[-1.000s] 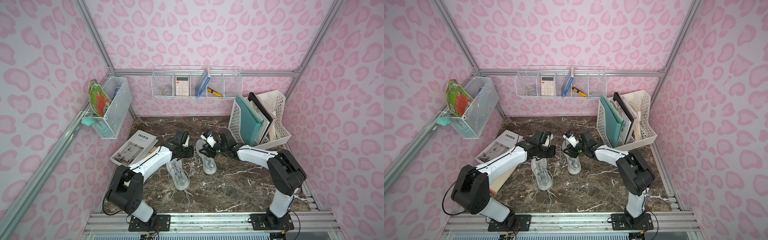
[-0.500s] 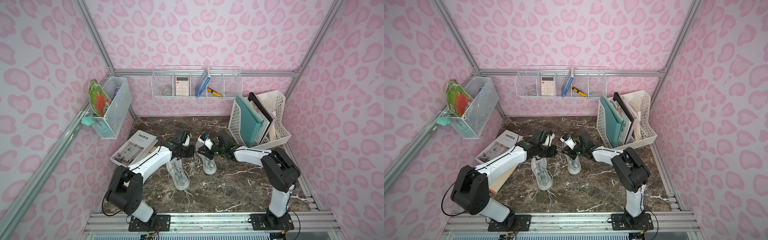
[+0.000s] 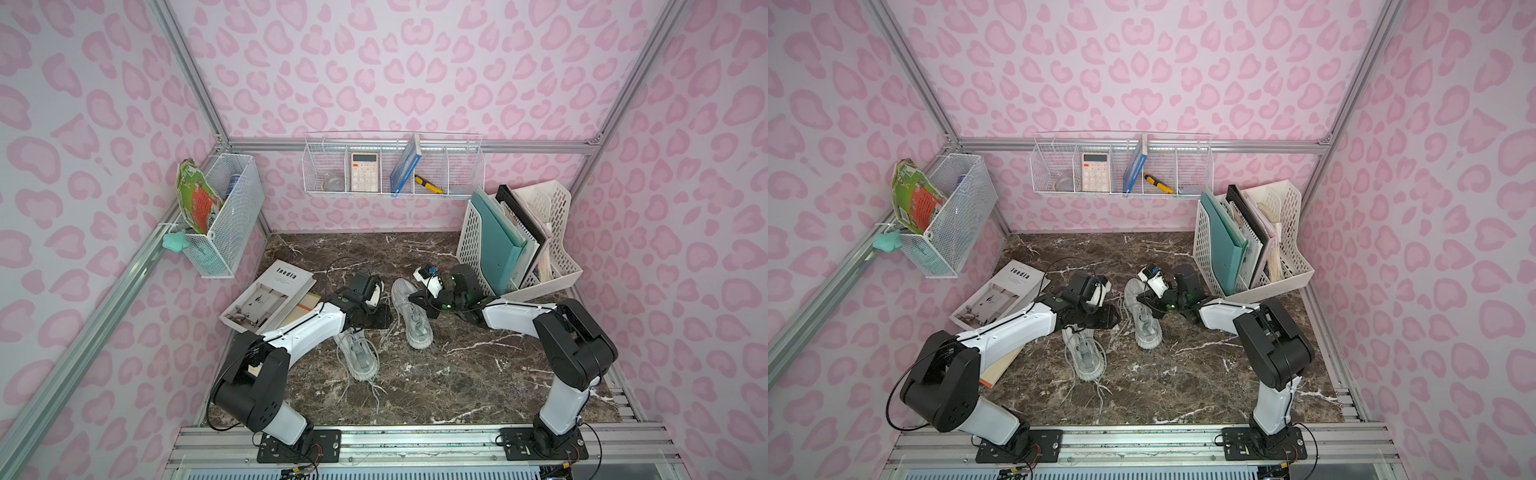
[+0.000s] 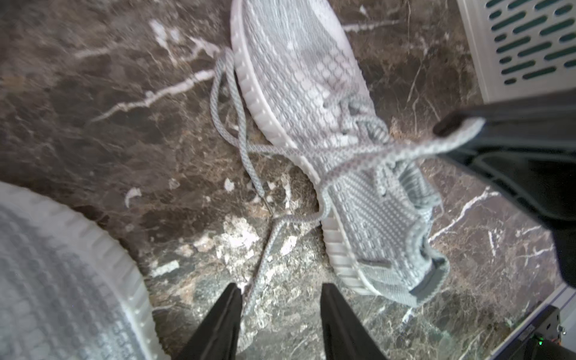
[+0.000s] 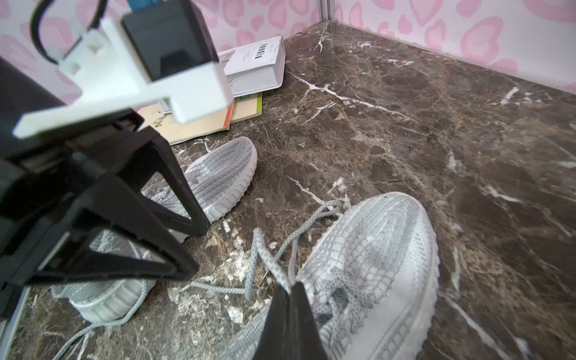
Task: Tie the shoes
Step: Cross the shoelace with the shoelace.
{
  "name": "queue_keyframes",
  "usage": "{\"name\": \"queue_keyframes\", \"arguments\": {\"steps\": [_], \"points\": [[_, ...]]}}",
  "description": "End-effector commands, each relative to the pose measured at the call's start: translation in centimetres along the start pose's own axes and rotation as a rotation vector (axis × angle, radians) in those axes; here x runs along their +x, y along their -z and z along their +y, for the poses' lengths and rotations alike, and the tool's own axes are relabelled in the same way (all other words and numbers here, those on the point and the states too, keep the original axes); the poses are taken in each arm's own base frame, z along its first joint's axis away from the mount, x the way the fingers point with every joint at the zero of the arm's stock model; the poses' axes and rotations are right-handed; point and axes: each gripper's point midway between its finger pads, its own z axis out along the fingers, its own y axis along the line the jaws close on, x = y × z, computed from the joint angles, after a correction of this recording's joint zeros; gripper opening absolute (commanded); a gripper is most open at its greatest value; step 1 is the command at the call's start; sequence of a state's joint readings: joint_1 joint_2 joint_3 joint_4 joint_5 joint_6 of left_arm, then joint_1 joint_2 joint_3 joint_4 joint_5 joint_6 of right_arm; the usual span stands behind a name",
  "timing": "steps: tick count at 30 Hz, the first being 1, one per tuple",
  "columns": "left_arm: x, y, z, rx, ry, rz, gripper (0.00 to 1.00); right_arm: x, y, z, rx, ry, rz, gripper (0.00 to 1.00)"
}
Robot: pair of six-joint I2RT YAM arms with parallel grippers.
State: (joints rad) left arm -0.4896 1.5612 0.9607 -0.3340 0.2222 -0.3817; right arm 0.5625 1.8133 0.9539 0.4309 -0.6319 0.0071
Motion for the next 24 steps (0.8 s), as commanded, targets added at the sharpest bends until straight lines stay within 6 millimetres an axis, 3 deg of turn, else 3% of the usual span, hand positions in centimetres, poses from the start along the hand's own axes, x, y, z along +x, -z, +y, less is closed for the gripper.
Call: {"name": "queue_keyframes", "arguments": {"steps": [1, 15, 24], "points": [[0.5, -0.9, 0.0, -0.035, -0.052, 0.022, 0.48, -0.9, 0.1, 0.0, -0.01, -0.003, -0.034, 0.0], [2.9, -3.6, 2.6, -0.321, -0.164, 0.127, 0.37, -0.8, 0.0, -0.3, -0.013, -0.016, -0.028, 0.0], [3.7, -4.7, 3.4, -0.362, -0.166, 0.153, 0.18, -0.7, 0.0, -0.2, -0.017, -0.022, -0.025, 0.0]]}}
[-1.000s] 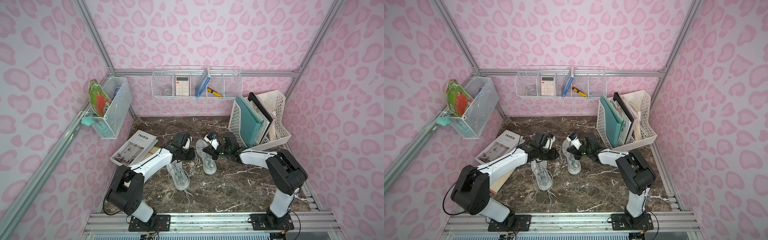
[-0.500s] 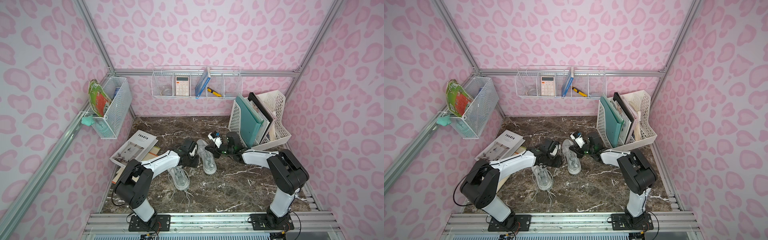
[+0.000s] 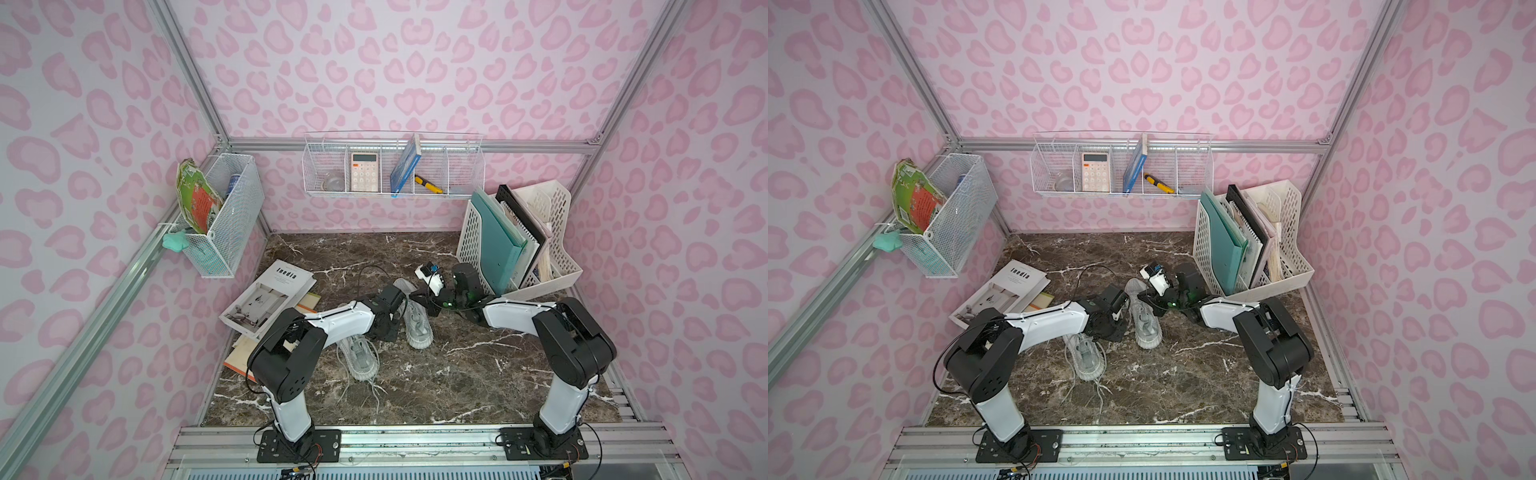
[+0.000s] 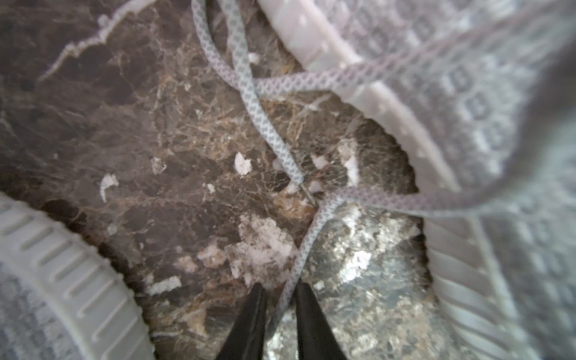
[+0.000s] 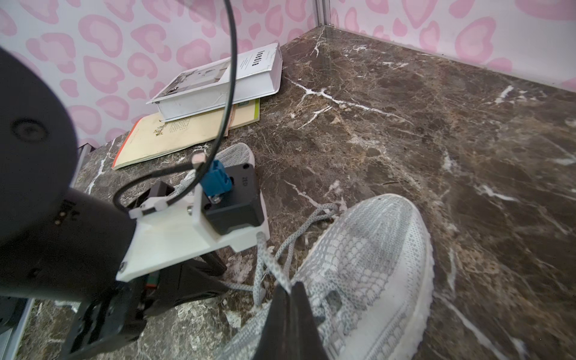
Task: Tie the shoes
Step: Cross the shoelace with the shoelace.
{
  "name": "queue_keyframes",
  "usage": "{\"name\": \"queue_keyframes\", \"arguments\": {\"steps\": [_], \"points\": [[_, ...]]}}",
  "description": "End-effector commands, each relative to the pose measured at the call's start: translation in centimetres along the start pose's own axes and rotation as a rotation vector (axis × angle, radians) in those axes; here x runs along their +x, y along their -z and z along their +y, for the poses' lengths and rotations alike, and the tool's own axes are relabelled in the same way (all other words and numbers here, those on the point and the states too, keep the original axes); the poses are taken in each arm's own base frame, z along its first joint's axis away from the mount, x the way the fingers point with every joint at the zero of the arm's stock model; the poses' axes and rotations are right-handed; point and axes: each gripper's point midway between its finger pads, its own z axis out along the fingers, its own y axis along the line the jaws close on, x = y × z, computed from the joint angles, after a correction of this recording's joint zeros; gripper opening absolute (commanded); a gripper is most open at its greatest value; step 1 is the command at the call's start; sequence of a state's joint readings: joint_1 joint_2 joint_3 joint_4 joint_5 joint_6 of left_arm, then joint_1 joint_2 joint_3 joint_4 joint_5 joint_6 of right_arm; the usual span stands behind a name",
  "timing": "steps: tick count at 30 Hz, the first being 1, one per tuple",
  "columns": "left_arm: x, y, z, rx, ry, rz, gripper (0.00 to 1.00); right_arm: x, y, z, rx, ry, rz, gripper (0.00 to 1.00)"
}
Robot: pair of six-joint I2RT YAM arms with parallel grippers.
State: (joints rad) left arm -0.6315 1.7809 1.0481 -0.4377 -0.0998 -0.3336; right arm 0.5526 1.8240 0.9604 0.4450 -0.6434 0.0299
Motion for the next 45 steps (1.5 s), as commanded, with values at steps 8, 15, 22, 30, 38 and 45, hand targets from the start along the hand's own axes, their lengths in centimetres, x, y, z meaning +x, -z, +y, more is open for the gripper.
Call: {"name": "queue_keyframes", "arguments": {"steps": [8, 15, 22, 30, 38, 45], "points": [[0.4, 0.0, 0.9, -0.044, 0.002, 0.0, 0.0, -0.4, 0.0, 0.2, -0.011, -0.007, -0.009, 0.0], [-2.4, 5.1, 1.4, -0.048, 0.052, -0.122, 0.0, 0.3, -1.2, 1.3, -0.017, 0.017, 0.056, 0.05], [-3.7, 8.0, 3.1, -0.092, 0.09, -0.164, 0.0, 1.6, -2.3, 3.4, -0.056, 0.03, 0.108, 0.19], [-4.6, 9.6, 5.6, -0.116, 0.149, -0.184, 0.0, 0.8, -1.1, 3.9, -0.062, 0.018, 0.074, 0.36], [-5.1, 10.1, 7.5, -0.158, 0.179, -0.182, 0.0, -0.5, 0.7, 3.0, -0.027, -0.004, 0.029, 0.43], [-3.7, 11.1, 8.2, -0.143, 0.215, -0.204, 0.0, -2.4, -0.7, 1.3, 0.08, -0.061, 0.006, 0.46]]}}
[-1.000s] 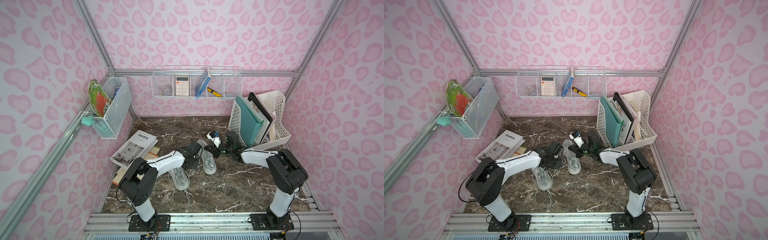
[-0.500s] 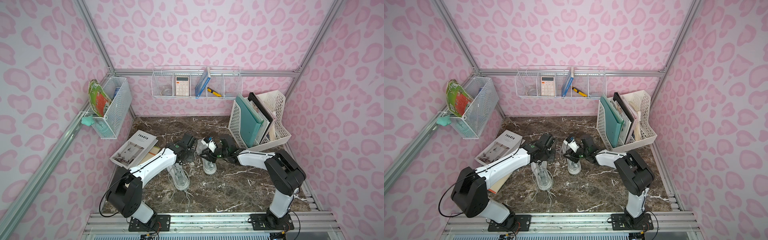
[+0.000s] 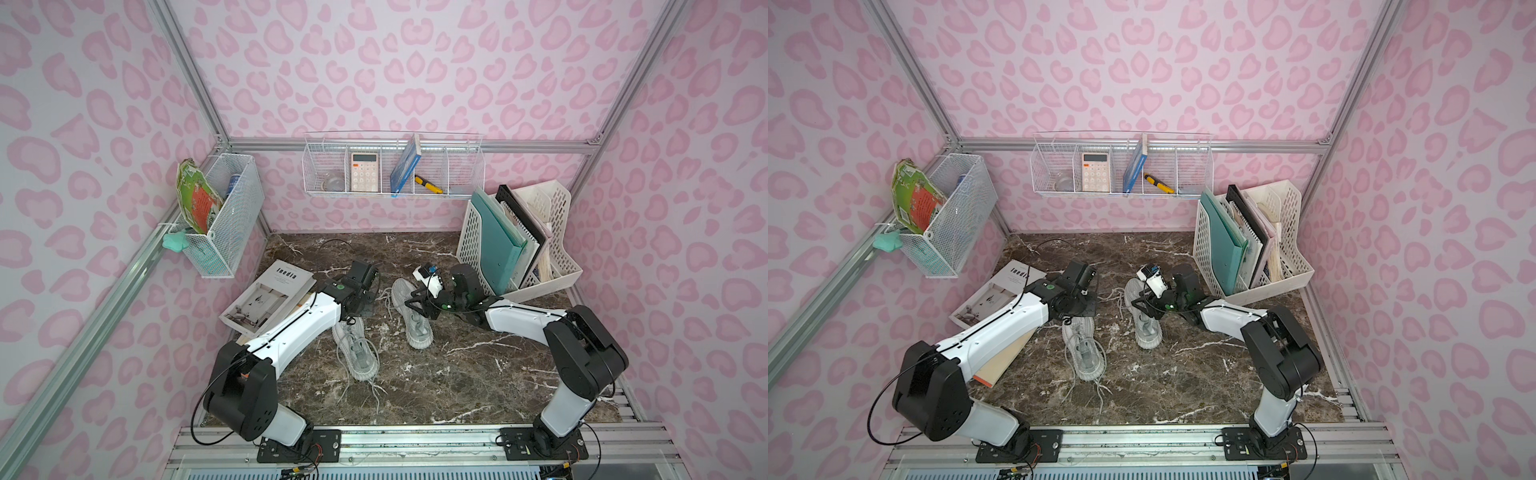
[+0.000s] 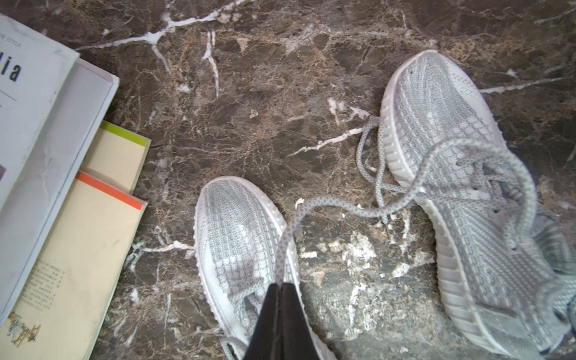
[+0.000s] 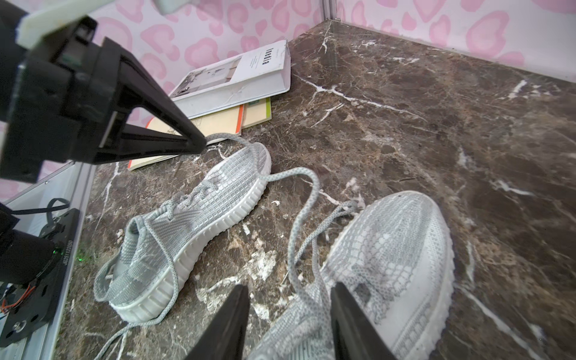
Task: Tie the shoes
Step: Cross the shoelace with the shoelace.
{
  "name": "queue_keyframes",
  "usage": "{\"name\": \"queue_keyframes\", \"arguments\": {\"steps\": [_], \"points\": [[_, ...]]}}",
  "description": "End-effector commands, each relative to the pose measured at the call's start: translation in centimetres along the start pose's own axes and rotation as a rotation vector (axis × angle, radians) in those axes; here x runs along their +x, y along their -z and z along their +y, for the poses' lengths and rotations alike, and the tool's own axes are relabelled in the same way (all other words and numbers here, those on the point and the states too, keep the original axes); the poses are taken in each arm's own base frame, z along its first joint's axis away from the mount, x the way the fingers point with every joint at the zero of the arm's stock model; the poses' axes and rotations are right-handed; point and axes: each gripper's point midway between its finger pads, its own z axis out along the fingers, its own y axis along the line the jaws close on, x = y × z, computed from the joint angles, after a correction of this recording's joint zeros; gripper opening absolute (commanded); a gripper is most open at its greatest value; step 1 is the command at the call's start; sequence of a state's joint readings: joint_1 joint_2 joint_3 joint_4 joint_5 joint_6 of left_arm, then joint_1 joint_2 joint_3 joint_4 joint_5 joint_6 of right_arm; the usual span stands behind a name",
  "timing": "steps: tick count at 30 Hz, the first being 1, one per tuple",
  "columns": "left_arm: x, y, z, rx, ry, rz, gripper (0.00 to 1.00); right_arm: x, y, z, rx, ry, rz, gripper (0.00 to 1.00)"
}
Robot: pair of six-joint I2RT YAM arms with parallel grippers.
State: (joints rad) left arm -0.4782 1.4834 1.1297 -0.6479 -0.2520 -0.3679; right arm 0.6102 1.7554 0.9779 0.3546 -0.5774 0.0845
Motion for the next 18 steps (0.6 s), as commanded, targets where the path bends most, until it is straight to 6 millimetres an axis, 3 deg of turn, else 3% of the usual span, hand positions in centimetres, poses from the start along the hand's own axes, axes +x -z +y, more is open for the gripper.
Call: {"name": "queue_keyframes", "arguments": {"steps": [1, 6, 8, 18], "points": [[0.5, 0.3, 0.0, 0.018, 0.017, 0.002, 0.0, -1.1, -1.5, -1.2, 0.093, -0.04, 0.002, 0.46], [0.8, 0.5, -0.3, 0.042, 0.023, 0.004, 0.0, -0.3, -3.9, -4.0, 0.213, -0.137, 0.06, 0.41], [0.7, 0.6, -0.1, 0.037, 0.024, -0.005, 0.0, 0.5, -4.6, -3.9, 0.207, -0.137, 0.094, 0.41], [-1.1, -0.3, 0.3, -0.015, 0.019, -0.027, 0.0, 3.4, -4.6, 2.2, 0.004, -0.049, 0.16, 0.33]]}}
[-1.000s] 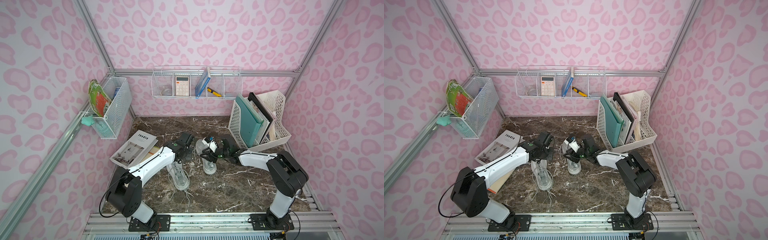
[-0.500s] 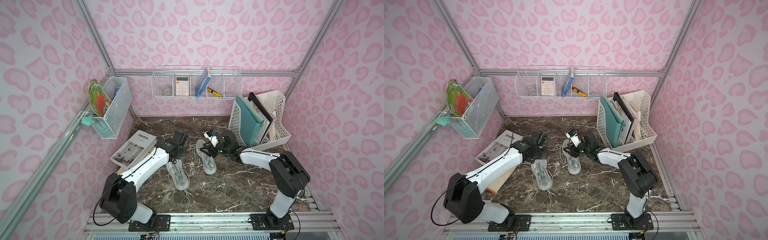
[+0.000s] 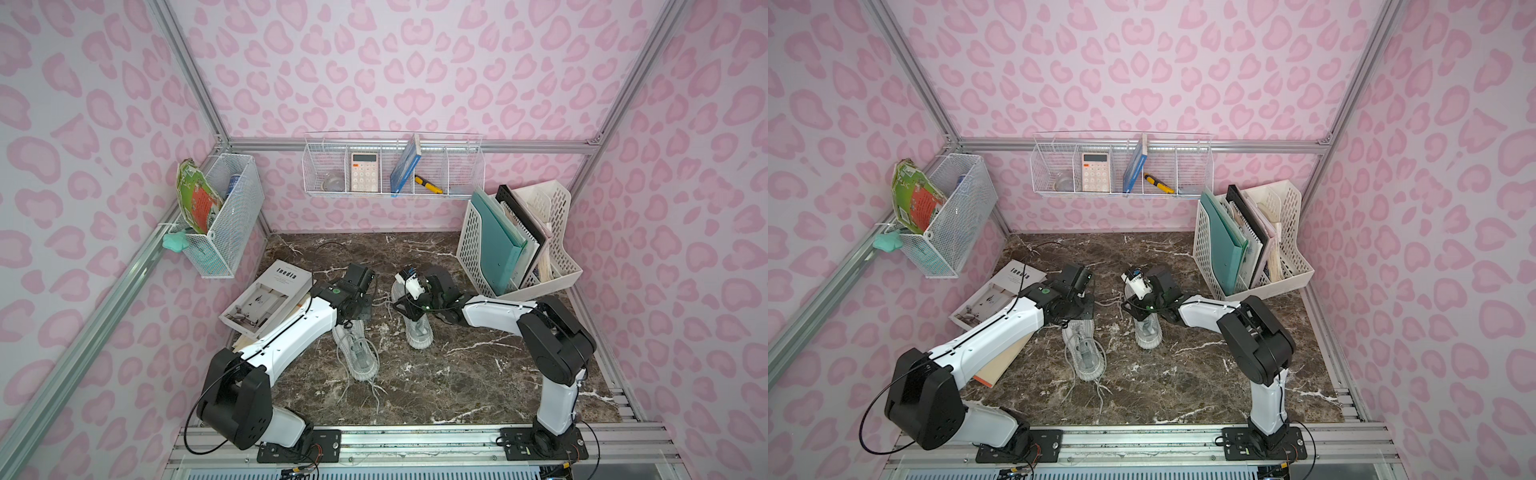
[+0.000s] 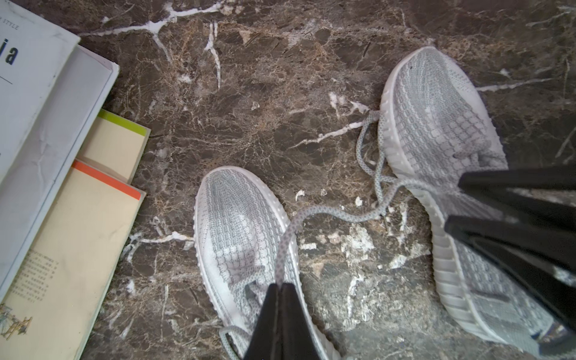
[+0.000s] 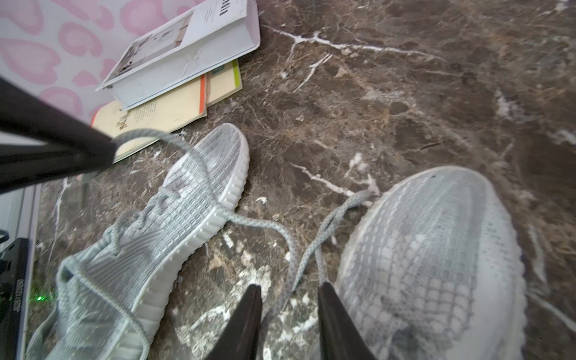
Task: Tie the shoes
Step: Cross the shoelace with the shoelace.
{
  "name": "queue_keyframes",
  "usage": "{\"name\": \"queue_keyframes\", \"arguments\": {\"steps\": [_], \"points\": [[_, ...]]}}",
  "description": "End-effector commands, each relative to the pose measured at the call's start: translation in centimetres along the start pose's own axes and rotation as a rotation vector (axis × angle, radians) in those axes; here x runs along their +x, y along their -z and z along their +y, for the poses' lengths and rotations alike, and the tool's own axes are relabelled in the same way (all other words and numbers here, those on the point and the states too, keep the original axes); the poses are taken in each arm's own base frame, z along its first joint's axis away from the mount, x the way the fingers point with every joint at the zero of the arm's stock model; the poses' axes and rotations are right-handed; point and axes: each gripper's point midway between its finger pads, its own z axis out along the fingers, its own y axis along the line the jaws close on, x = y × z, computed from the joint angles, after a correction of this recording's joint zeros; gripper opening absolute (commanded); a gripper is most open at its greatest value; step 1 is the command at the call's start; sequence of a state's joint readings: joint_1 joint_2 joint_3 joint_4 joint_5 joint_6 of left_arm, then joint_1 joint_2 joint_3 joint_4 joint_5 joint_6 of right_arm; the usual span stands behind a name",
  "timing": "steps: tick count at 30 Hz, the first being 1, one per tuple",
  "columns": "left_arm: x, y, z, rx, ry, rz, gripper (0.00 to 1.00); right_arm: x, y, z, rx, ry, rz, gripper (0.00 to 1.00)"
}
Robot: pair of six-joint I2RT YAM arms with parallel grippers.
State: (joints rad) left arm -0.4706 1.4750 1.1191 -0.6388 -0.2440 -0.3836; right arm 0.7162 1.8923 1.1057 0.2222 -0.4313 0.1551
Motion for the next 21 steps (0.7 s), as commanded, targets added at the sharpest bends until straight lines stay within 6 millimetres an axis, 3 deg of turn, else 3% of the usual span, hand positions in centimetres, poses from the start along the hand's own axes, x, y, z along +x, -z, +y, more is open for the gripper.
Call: {"name": "queue_keyframes", "arguments": {"steps": [1, 9, 14, 21], "points": [[-1.4, -0.6, 0.0, -0.026, -0.011, -0.023, 0.0, 0.7, 0.1, 1.9, -0.061, 0.053, 0.018, 0.32], [-3.3, -3.7, -2.0, 0.004, -0.044, 0.027, 0.0, 1.5, 0.6, 2.6, -0.107, 0.062, 0.018, 0.31], [-4.6, -4.7, -4.2, 0.087, -0.056, 0.044, 0.0, 1.7, 1.5, 3.3, -0.146, 0.086, 0.005, 0.34], [-5.1, -6.6, -6.9, 0.179, -0.091, 0.111, 0.0, 2.6, 2.0, 4.1, -0.194, 0.13, 0.01, 0.37]]}}
